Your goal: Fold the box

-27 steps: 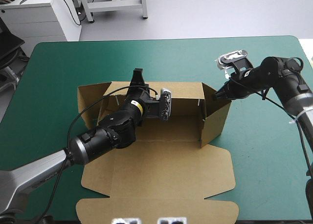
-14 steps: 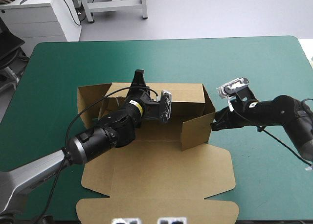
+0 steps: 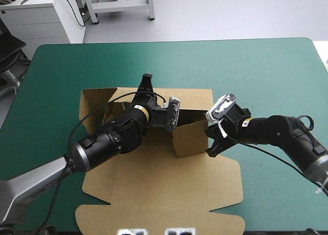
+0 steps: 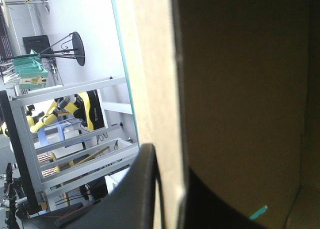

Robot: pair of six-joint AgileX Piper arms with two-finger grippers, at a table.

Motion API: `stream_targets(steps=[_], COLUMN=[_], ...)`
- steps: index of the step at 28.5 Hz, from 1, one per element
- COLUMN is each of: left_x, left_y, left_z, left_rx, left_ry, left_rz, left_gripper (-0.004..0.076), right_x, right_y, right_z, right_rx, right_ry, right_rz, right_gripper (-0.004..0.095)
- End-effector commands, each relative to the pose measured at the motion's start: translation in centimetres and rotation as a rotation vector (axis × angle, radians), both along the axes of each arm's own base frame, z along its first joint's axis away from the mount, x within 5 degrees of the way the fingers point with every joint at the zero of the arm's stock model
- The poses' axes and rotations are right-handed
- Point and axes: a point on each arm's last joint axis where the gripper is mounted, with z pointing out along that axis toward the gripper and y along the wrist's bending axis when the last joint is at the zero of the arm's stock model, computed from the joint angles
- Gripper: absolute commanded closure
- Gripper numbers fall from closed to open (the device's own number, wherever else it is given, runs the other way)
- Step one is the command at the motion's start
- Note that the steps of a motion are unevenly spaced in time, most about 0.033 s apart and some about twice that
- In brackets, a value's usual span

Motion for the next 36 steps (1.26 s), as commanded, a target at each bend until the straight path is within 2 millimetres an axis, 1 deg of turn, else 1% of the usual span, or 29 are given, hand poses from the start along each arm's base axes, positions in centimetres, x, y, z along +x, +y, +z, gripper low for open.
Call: stream_targets(steps=[1, 2, 3, 4, 7, 9, 11, 15, 17, 19, 22, 26, 31, 36], left_x=[-0.5, -0.5, -0.5, -0.6, -0.7, -0.9, -1.0, -1.0, -0.8, -0.4, 0.8, 1.9, 2.1, 1.8], left_y=[0.2, 0.3, 0.3, 0.3, 0.3, 0.2, 0.1, 0.0, -0.2, -0.6, -1.3, -1.9, -2.1, -1.6], left_z=[0.5, 0.5, 0.5, 0.4, 0.3, 0.1, -0.1, -0.3, -0.7, -1.3, -1.9, -1.7, -0.5, 0.3], left_rx=[-0.028, -0.027, -0.021, -0.011, -0.015, -0.014, -0.009, -0.003, -0.005, -0.004, -0.030, -0.063, -0.113, -0.131], left_ry=[0.039, 0.041, 0.043, 0.046, 0.072, 0.099, 0.118, 0.128, 0.133, 0.143, 0.101, 0.076, 0.060, 0.069], left_rz=[0.026, 0.028, 0.030, 0.024, 0.022, 0.009, -0.006, -0.010, 0.004, 0.021, 0.098, 0.175, 0.197, 0.220], left_gripper=[0.0732, 0.0732, 0.0732, 0.0732, 0.0732, 0.0732, 0.0732, 0.0732, 0.0732, 0.0732, 0.0732, 0.0732, 0.0732, 0.0732], right_x=[-0.6, -0.6, -0.3, -0.1, -0.1, 0.0, 0.2, 0.4, 0.7, 1.1, 1.5, 2.2, 3.2, 4.3], right_y=[0.2, 0.1, -0.1, -0.2, -0.2, -0.2, -0.2, -0.1, -0.1, -0.1, -0.1, -0.2, -0.2, 0.1], right_z=[2.1, 2.1, 2.2, 2.2, 2.2, 2.3, 2.4, 2.2, 1.9, 1.5, 1.2, 1.3, 1.4, 0.1], right_rx=[0.016, -0.003, -0.019, -0.016, 0.006, 0.021, 0.055, 0.066, 0.068, 0.070, 0.077, 0.102, 0.121, 0.092], right_ry=[-0.035, -0.046, -0.068, -0.067, -0.054, -0.057, -0.041, -0.029, -0.030, -0.040, -0.064, -0.137, -0.211, -0.192], right_rz=[0.041, 0.044, 0.018, -0.001, -0.034, -0.055, -0.098, -0.117, -0.128, -0.141, -0.164, -0.208, -0.246, -0.247], right_gripper=[0.0553, 0.0481, 0.0429, 0.0426, 0.0430, 0.0469, 0.0470, 0.0490, 0.0523, 0.0532, 0.0532, 0.0532, 0.0531, 0.0530])
